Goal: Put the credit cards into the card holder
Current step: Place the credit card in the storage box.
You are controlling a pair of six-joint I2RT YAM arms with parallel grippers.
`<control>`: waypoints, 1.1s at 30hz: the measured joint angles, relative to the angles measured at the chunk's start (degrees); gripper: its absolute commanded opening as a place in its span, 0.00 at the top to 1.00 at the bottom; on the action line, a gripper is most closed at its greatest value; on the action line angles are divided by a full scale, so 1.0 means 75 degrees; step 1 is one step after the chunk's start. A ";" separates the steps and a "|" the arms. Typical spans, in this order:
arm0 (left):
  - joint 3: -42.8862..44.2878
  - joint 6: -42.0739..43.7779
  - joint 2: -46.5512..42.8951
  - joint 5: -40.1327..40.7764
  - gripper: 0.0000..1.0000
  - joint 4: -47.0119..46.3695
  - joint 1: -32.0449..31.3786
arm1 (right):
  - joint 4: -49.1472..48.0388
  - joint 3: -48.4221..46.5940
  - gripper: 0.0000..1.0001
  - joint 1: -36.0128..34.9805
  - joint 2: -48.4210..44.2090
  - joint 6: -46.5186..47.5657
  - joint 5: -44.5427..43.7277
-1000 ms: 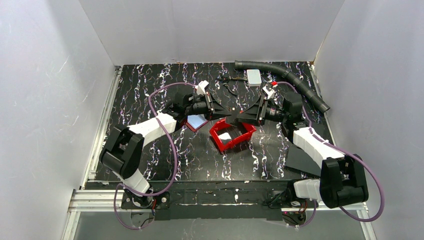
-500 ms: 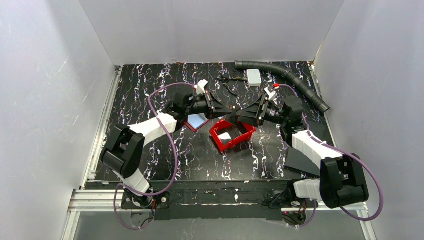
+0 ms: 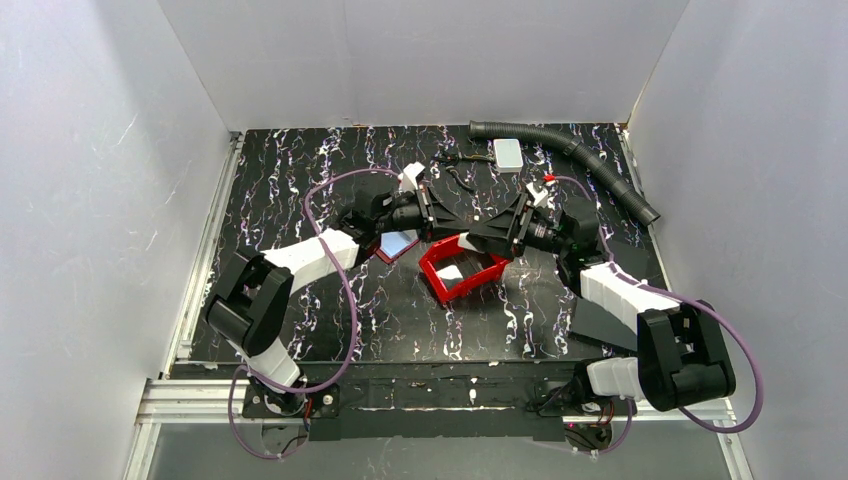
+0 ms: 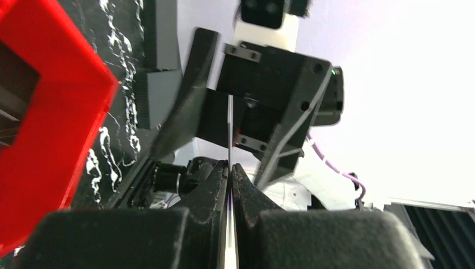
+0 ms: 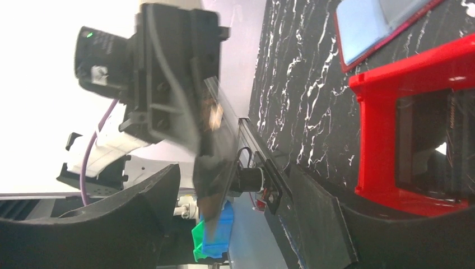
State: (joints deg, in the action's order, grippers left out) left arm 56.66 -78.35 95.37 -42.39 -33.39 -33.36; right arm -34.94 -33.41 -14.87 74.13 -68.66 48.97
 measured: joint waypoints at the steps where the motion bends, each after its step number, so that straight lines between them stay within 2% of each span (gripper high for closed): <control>1: 0.0000 -0.0044 0.0000 -0.0076 1.00 -0.0143 -0.0073 | 0.0015 0.0052 0.20 0.0009 0.0026 -0.0009 -0.0038; 11: -0.0009 -0.0341 0.0000 -0.0294 1.00 -0.0577 -0.0114 | -0.0801 0.0487 0.21 0.0353 -0.0265 -0.0697 -0.0038; 15: -0.0108 -0.0536 0.0000 -0.0425 1.00 -0.0793 0.0119 | -0.1209 0.0659 0.33 0.0740 -0.0487 -0.1003 0.0079; 22: -0.0154 -0.0915 0.0000 -0.0574 1.00 -0.1224 0.0353 | -0.2311 0.0717 0.57 0.1032 -0.0134 -0.1679 0.0294; 26: -0.0245 -0.1093 0.0000 -0.0662 1.00 -0.1454 0.0341 | -0.3002 0.0504 0.62 0.1067 0.0434 -0.2203 0.0440; 33: -0.0265 -0.1253 0.0000 -0.0708 1.00 -0.1661 0.0297 | -0.3829 0.0268 0.65 0.1070 0.0726 -0.2719 0.0548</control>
State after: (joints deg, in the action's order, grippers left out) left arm 54.68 -87.74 95.37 -47.70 -45.84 -31.14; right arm -63.66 -31.40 -6.85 79.57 -89.06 53.08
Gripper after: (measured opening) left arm 0.024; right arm 0.368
